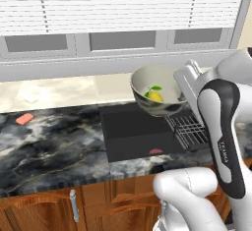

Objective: Move the glass cup from next to the sink to the open cabinet. Then, move the bowl with the lemon to the fridge to clear the area for faucet cleaning.

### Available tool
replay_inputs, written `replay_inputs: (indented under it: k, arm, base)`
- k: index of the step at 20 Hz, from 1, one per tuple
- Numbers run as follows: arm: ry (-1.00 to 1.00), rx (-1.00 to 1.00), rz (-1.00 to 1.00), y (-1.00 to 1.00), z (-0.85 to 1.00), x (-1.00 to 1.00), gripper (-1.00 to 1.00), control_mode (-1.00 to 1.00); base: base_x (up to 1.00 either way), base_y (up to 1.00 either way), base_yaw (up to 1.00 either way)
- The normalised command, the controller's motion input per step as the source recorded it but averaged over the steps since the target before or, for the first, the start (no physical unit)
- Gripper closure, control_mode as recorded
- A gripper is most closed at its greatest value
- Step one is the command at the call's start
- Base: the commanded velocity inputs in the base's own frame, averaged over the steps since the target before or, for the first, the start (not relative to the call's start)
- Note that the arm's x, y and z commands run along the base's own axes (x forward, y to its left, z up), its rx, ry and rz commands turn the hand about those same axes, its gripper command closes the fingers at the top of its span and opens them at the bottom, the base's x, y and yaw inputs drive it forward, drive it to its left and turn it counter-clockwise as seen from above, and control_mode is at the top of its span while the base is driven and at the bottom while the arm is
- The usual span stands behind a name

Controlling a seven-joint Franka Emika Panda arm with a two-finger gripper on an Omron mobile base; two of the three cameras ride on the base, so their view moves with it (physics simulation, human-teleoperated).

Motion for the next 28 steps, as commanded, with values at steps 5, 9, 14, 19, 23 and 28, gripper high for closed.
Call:
replay_inputs:
  k: [5, 9, 14, 19, 23, 28]
  arm:
    - [0.00, -0.01, -0.04, 0.00, 0.00, 0.03, 1.00, -1.00]
    - [0.00, 0.00, 0.00, 0.00, 0.00, 0.00, 1.00, -1.00]
    - [0.01, -0.01, 0.01, 0.05, -0.03, 0.00, 1.00, 1.00]
    - [0.00, 0.00, 0.00, 0.00, 0.00, 0.00, 1.00, 1.00]
    - [0.00, 0.00, 0.00, 0.00, 0.00, 0.00, 1.00, 1.00]
    - [0.00, 0.00, 0.00, 0.00, 0.00, 0.00, 1.00, 1.00]
  base:
    - [0.00, 0.00, 0.00]
    - [0.00, 0.00, 0.00]
    - [-0.24, 0.08, 0.31]
    - [-0.62, 0.04, 0.72]
    - [-0.52, 0.00, 0.78]
    - [-0.38, 0.00, 0.85]
